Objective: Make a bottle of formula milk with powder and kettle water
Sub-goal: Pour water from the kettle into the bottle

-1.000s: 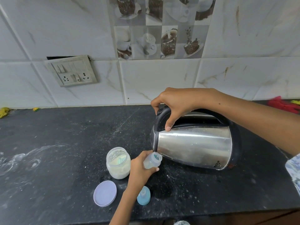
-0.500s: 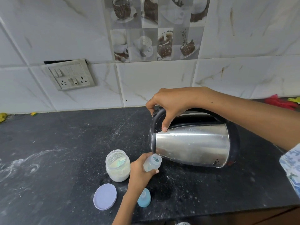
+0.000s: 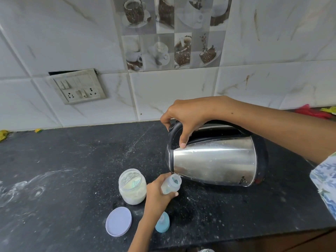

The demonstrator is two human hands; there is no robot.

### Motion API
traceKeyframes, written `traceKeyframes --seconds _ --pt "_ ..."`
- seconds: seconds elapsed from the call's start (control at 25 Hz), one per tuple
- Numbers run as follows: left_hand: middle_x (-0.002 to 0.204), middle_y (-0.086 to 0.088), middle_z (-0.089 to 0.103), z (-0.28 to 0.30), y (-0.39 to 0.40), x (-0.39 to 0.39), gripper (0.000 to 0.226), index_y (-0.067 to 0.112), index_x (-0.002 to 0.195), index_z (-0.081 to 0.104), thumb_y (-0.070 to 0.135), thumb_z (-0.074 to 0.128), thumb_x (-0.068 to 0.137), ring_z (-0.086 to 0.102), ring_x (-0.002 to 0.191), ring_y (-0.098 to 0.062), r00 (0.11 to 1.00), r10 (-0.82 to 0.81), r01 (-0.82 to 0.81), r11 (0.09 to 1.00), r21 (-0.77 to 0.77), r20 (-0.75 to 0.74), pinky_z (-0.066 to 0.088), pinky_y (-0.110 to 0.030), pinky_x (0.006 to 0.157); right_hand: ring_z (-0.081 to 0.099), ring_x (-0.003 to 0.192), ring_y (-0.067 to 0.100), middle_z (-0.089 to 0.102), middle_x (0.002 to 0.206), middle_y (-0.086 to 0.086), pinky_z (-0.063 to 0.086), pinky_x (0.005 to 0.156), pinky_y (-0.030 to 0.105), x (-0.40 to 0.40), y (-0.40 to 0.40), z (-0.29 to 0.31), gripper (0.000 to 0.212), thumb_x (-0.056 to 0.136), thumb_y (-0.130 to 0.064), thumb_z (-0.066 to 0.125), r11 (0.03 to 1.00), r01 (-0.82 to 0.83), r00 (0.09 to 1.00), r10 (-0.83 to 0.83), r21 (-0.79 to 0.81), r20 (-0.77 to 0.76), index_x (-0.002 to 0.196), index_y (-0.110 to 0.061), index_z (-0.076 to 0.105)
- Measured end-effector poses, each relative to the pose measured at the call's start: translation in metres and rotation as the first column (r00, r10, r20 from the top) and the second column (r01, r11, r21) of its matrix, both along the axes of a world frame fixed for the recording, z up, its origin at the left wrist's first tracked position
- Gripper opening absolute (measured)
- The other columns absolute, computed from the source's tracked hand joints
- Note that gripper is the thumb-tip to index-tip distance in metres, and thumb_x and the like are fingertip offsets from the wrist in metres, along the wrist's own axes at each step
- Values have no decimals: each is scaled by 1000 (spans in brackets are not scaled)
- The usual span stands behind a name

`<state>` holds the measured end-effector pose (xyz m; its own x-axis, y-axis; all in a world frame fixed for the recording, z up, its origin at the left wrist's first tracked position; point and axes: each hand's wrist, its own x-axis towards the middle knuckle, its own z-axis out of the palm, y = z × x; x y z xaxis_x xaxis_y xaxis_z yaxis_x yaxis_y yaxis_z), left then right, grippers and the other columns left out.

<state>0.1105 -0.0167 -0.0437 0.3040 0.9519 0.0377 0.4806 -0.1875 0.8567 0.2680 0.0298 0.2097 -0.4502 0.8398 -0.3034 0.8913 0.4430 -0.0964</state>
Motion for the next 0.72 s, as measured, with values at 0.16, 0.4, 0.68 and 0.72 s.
traceKeyframes --seconds 0.16,0.4,0.68,0.72 --pt "106 18 62 -1 -1 0 57 24 115 61 12 84 65 55 102 -3 1000 0 0 1000 -2 14 37 -7 84 67 72 27 65 70 9 38 51 23 -3 1 2 43 63 -30 89 1000 -1 1000 1 -16 7 85 -19 53" --pt "107 18 61 -3 -3 0 58 23 116 61 13 84 64 54 102 -2 1000 4 -4 1000 6 5 38 -14 88 66 68 23 60 64 3 37 51 23 -6 2 2 42 63 -29 89 1000 -4 1000 4 -15 22 83 -20 53" --pt "120 7 63 -5 -3 0 59 23 120 59 15 84 66 54 108 -7 1000 16 -17 1000 -14 -16 40 -18 92 69 69 24 63 64 5 48 58 32 -10 2 4 43 62 -27 90 1000 1 1000 0 -31 4 74 -26 49" --pt "122 5 63 -6 -2 0 60 23 120 58 15 83 67 55 111 -10 1000 19 -19 1000 -20 -20 41 -19 94 70 69 24 65 65 6 49 59 33 -11 2 4 43 62 -27 90 999 -2 1000 2 -32 5 74 -26 49"
